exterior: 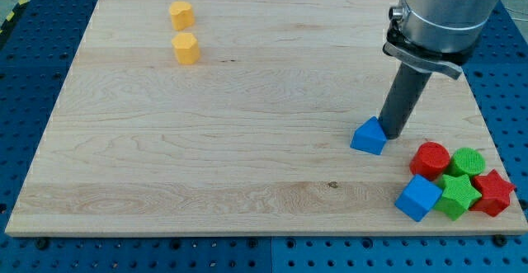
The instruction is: Move the blue triangle to the left side of the red circle
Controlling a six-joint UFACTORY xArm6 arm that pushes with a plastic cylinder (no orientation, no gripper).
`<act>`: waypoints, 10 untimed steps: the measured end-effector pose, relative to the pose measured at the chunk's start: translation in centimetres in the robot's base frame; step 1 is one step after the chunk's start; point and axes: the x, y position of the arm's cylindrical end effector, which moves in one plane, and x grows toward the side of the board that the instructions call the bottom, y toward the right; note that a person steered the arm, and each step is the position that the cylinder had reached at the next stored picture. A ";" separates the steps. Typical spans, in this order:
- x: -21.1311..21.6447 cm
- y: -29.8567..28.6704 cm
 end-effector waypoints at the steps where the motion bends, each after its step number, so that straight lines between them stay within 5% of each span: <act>1: -2.2 -0.1; 2: -5.6 -2.6; 5: 0.0 -4.9; 10: -1.5 -3.5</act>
